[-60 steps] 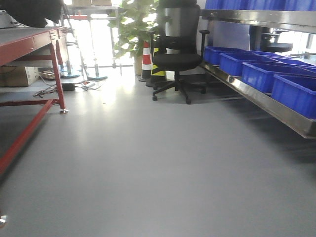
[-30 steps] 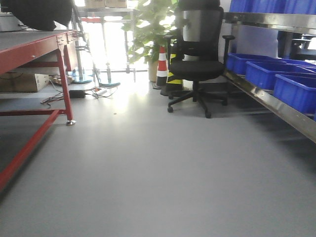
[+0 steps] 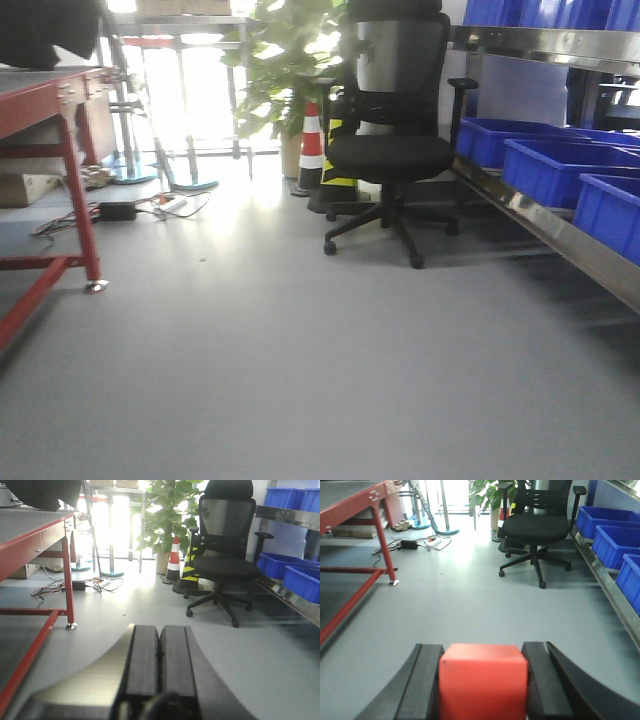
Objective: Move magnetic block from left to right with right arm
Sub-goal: 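Drive the base past the chair to the second felt table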
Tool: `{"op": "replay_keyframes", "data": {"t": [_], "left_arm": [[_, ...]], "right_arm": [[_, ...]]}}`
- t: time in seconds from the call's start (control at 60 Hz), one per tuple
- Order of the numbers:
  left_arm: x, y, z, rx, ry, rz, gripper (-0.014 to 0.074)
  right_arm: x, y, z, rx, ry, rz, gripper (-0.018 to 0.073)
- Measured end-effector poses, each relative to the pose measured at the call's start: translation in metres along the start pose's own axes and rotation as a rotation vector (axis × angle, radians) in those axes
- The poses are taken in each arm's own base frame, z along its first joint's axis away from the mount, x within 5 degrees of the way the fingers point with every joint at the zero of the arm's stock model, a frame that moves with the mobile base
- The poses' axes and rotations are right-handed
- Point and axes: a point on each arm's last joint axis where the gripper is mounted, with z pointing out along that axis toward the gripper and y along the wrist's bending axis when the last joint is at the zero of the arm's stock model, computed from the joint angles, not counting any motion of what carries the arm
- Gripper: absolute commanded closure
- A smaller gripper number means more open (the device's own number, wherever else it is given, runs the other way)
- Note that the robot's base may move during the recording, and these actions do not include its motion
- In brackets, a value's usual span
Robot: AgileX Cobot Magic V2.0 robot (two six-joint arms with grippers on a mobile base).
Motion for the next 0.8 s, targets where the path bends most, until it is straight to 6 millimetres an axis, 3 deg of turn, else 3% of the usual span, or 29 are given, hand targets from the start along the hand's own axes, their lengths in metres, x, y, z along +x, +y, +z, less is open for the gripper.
{"op": "replay_keyframes", "data": {"t": [0.801], "left_arm": [[-0.0002,0.0006,0.0,-0.01,-0.002,0.001,0.0713]], "right_arm": [[0.0,0.0,0.0,0.0,0.0,0.0,0.0418]]}}
